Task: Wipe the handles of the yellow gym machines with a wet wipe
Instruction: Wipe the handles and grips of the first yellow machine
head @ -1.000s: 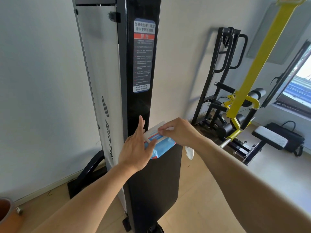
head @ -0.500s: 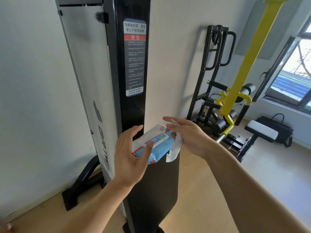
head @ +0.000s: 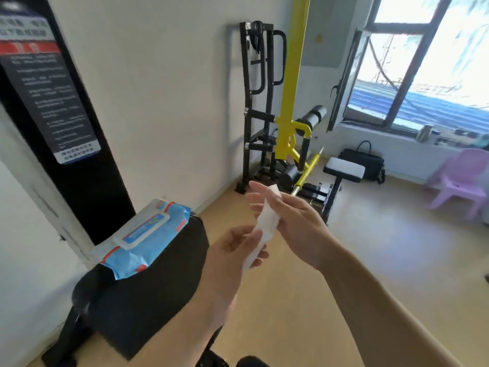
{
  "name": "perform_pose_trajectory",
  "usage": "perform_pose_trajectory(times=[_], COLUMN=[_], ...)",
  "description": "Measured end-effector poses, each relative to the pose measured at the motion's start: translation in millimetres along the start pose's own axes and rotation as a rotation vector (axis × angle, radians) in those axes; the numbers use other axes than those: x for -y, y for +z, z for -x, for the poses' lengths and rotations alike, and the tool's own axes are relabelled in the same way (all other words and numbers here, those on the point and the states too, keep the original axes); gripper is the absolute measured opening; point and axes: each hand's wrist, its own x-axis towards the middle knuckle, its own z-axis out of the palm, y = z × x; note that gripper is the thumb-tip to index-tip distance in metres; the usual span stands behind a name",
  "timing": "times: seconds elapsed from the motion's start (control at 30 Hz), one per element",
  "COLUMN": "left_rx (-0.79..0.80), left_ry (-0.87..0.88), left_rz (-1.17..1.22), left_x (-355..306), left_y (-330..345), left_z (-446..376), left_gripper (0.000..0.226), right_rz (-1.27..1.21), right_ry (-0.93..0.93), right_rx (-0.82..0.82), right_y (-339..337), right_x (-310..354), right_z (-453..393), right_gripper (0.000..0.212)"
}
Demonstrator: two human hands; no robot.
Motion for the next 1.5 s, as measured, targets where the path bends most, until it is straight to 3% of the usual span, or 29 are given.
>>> perform_pose_trajectory(times=[0.07, 0.17, 0.27, 0.37, 0.57, 0.7, 0.77, 0.9, 1.07, 1.17, 1.3, 1.4, 1.5], left_rx=[-0.033, -0.051, -0.058, -0.065, -0.111, -0.165, -0.238, -0.315, -0.166, -0.128, -0.155, -0.135, -0.144], left_ry=[0.046, 0.015, -0.013, -0.054, -0.044, -0.102, -0.122, -0.181, -0.285, -0.252, -0.206, -0.165, -0.125], left_rz=[-0.163, -0.217, -0.234, -0.21, -0.113, -0.093, -0.035, 0.11, 0.283, 0.14, 0.166, 0.155, 0.055], left_x=[17, 39, 60, 79, 103, 114, 115, 114, 112, 116, 125, 123, 117], left_y=[27, 72, 135, 202, 290, 324, 333, 338, 332, 326, 309, 289, 261], left_z=[4, 5, 8, 8, -7, -18, -26, -47, -78, -113, -175, -223, -267], left_gripper=[0.019, 0.029, 0.04, 0.043, 0.018, 0.029, 0.03, 0.029, 0.051, 0.038, 0.037, 0.04, 0.042], right_rz=[0.065, 0.058, 0.067, 0.23, 0.388, 0.378, 0.356, 0.284, 0.213, 0.171, -0.253, -0.268, -0.252], right_ry=[-0.016, 0.012, 0.075, 0.114, 0.105, 0.195, 0.256, 0.3, 0.227, 0.178, 0.373, 0.467, 0.445], right_rx=[-0.162, -0.289, -0.291, -0.303, -0.27, -0.133, -0.051, -0.104, -0.214, -0.296, -0.265, -0.161, -0.168], right_y=[-34, -85, -145, -203, -289, -325, -339, -361, -367, -366, -372, -369, -361], right_x=[-4, -7, -5, -2, 6, 8, 2, -8, -14, -20, -26, -37, -34], right_z=[8, 24, 44, 62, 87, 96, 96, 85, 50, 15, -48, -104, -161], right_gripper=[0.027, 0.023, 0.03, 0.036, 0.057, 0.05, 0.044, 0.035, 0.027, 0.028, 0.031, 0.047, 0.04])
